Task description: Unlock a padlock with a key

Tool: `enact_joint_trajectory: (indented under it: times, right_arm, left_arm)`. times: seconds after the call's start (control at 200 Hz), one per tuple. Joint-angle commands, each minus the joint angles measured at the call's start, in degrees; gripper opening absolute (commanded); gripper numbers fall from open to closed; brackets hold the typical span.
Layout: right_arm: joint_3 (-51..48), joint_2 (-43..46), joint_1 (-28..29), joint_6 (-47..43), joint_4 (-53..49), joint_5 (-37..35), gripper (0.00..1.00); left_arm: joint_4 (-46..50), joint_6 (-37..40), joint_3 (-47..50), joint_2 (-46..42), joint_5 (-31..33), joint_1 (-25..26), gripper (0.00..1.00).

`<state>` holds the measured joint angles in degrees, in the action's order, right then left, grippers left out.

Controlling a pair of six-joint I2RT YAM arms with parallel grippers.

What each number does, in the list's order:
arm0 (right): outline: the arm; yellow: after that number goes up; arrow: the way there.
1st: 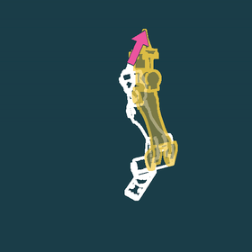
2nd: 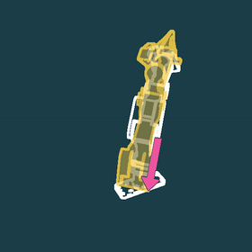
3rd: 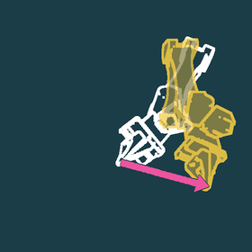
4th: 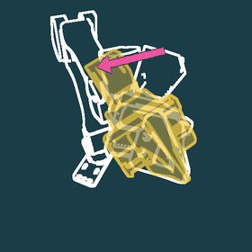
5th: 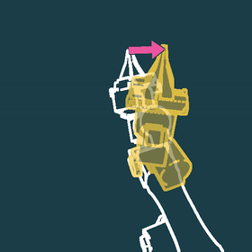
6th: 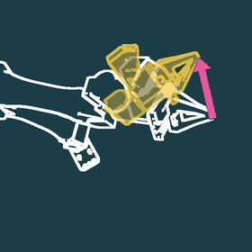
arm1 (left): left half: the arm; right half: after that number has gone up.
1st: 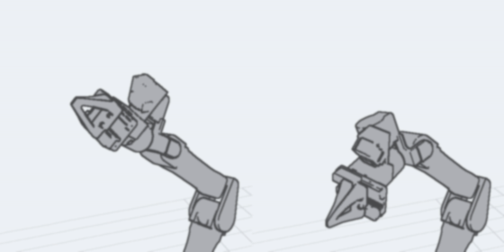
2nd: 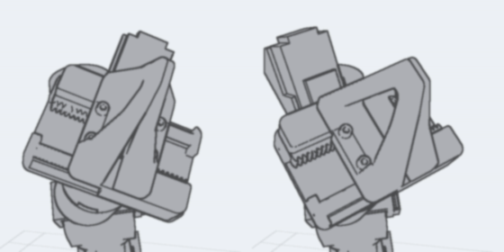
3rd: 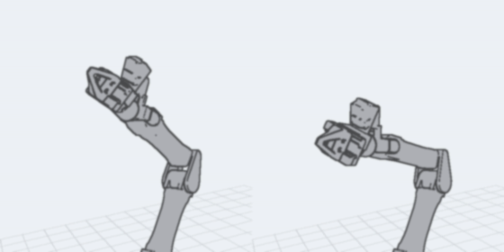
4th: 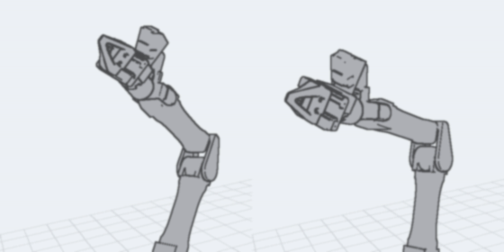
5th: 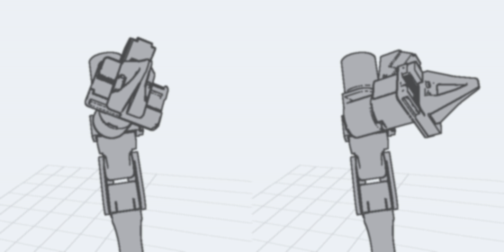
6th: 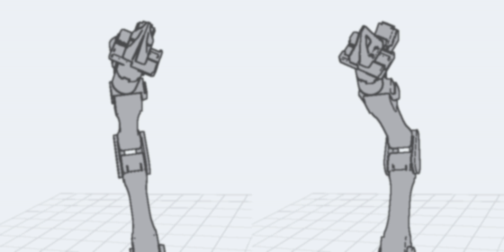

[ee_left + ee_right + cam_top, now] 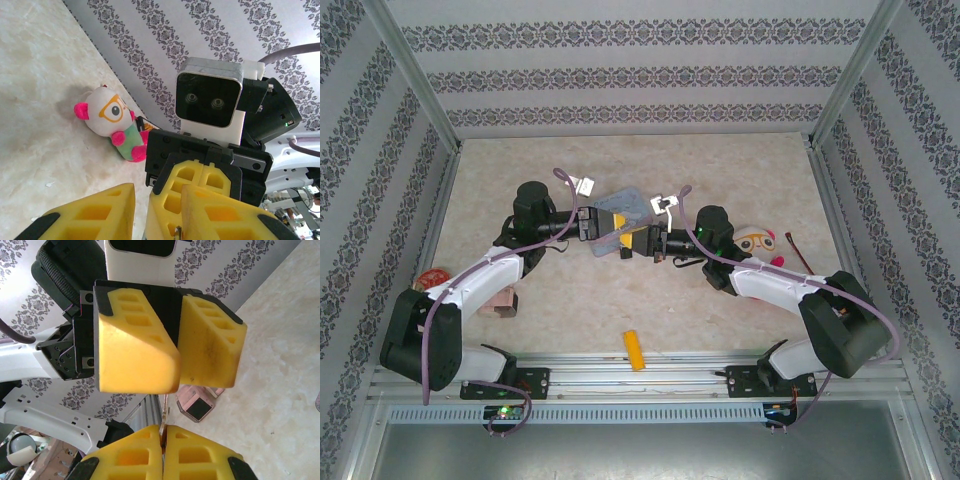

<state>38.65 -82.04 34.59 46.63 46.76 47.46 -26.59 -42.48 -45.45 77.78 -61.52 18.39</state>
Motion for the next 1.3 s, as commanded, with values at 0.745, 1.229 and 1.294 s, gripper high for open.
enact_joint_trajectory:
  times: [0.745,1.229,1.294]
  right_arm:
    - [-3.7,-1.0,-0.8,3.5,12.9,-8.6,0.47]
    - [1.7,-5.1,0.4,3.2,15.9,-8.4,0.47]
    - [2.4,-5.7,0.4,3.0,16.0,-8.2,0.47]
  left_arm:
    - [-4.8,1.7,3.5,-7.7,15.1,0.9,0.00]
    - [-10.1,-3.2,3.8,-5.0,15.6,0.9,0.00]
    - [-10.9,-3.7,3.8,-4.6,15.3,0.9,0.00]
